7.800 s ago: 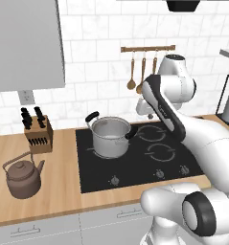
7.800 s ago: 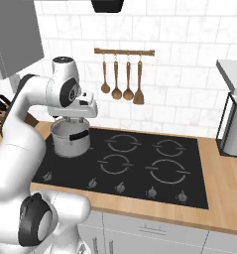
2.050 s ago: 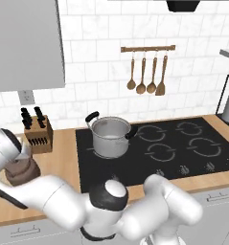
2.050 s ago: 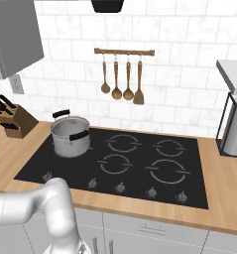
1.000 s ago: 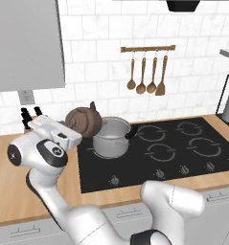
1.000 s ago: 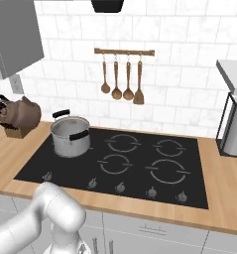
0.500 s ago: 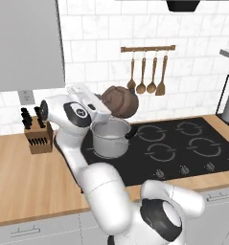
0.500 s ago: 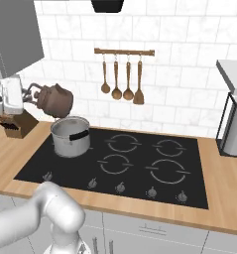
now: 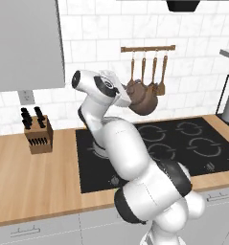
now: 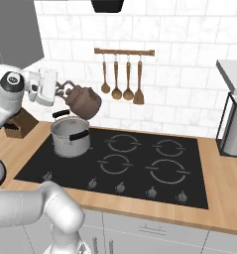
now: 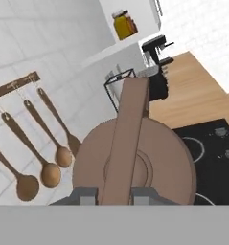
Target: Pick the kettle from the counter and place it on a stove burner. Then turn the burner on.
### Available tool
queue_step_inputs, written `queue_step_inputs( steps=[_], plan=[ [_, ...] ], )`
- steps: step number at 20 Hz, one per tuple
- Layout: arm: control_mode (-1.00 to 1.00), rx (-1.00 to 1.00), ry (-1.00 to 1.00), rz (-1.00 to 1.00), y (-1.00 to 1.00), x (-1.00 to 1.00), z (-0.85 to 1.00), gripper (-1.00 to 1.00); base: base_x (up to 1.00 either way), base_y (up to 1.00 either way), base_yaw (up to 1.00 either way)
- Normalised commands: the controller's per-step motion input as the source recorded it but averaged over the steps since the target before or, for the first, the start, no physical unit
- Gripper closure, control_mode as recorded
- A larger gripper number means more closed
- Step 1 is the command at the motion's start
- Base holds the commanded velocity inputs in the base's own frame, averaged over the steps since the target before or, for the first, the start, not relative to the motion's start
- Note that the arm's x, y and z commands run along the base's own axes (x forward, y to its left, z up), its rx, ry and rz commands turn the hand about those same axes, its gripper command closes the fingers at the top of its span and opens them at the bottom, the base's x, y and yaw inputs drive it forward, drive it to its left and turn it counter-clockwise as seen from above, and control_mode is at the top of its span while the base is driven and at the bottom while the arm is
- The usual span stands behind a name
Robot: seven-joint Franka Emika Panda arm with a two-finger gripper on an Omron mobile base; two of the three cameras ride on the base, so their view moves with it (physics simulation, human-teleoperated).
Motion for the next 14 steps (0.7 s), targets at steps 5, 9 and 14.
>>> queue_step_inputs(
  steps=[5,9,14],
  plan=[
    [-1.00,0.21,0.00,-0.05,-1.00,0.30,-0.05,1.00,0.00,0.00,0.00],
    [-1.00,0.22,0.00,-0.02,-1.00,0.05,-0.26,1.00,0.00,0.00,0.00],
    [-1.00,0.19,-0.02,0.00,-1.00,-0.06,-0.45,1.00,0.00,0.00,0.00]
  ],
)
